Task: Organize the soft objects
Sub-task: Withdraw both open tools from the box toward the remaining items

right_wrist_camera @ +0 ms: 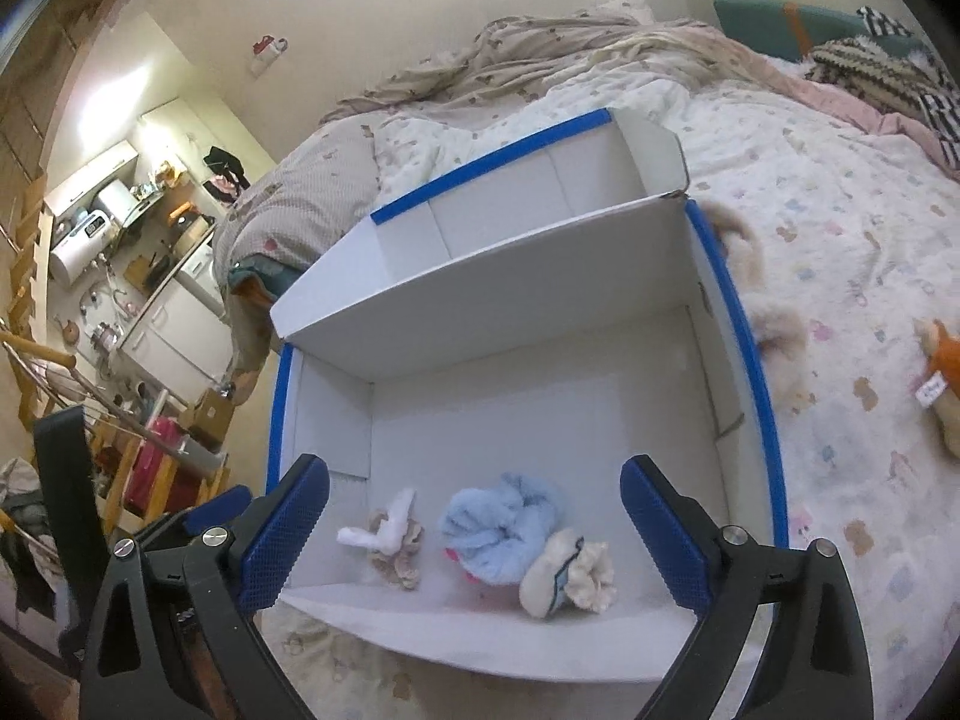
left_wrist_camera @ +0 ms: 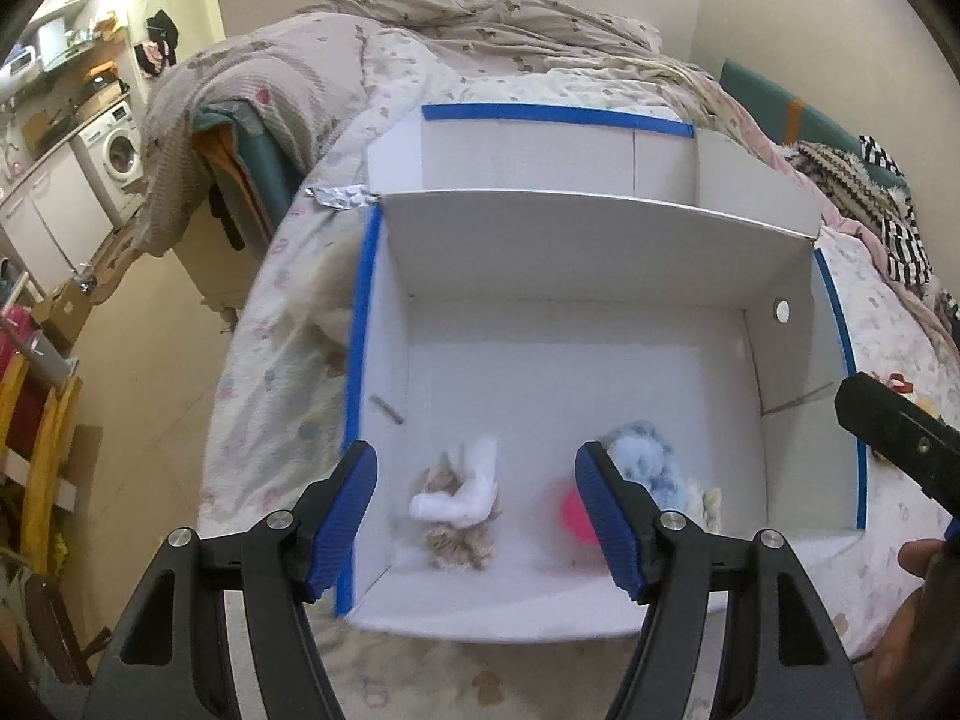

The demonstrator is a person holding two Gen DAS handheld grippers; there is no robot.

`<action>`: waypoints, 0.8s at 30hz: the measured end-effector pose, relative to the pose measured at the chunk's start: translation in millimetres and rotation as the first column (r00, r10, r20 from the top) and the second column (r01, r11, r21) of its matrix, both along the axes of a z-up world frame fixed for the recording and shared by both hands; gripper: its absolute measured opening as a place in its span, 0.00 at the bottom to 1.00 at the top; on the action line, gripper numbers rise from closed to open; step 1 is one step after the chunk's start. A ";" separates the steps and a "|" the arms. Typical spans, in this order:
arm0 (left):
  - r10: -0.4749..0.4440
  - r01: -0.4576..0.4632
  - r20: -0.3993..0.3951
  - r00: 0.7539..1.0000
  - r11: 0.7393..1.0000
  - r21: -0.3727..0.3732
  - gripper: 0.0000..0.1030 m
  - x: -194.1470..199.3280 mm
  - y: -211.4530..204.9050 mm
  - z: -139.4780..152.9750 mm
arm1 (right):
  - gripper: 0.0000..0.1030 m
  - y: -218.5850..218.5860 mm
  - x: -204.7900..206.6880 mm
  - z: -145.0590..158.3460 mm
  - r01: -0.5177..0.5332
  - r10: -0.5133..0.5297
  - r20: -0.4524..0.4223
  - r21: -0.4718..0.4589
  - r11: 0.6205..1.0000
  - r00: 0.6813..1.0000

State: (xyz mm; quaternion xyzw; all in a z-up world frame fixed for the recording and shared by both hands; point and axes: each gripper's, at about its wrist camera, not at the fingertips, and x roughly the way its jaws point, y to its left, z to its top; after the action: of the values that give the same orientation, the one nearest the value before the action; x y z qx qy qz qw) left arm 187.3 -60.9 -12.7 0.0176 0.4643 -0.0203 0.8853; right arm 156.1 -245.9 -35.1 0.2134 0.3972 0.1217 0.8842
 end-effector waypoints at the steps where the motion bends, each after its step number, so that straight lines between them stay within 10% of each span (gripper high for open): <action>1: 0.000 0.000 0.001 1.000 1.000 0.006 0.64 -4.1 0.8 2.3 | 1.00 1.9 -4.3 0.0 -0.006 0.006 0.001 -0.002 1.000 1.000; 24: 0.024 -0.023 -0.075 0.997 1.000 0.013 0.64 -87.2 39.2 -31.1 | 1.00 20.1 -81.5 -38.1 -0.064 0.057 -0.125 -0.051 0.997 0.991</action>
State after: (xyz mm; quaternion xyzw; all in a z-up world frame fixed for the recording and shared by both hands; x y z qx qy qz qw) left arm 100.1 -21.7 -43.7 0.0169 0.4974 -0.0078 0.8673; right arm 74.7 -225.8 -73.2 0.1838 0.4605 0.1242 0.8595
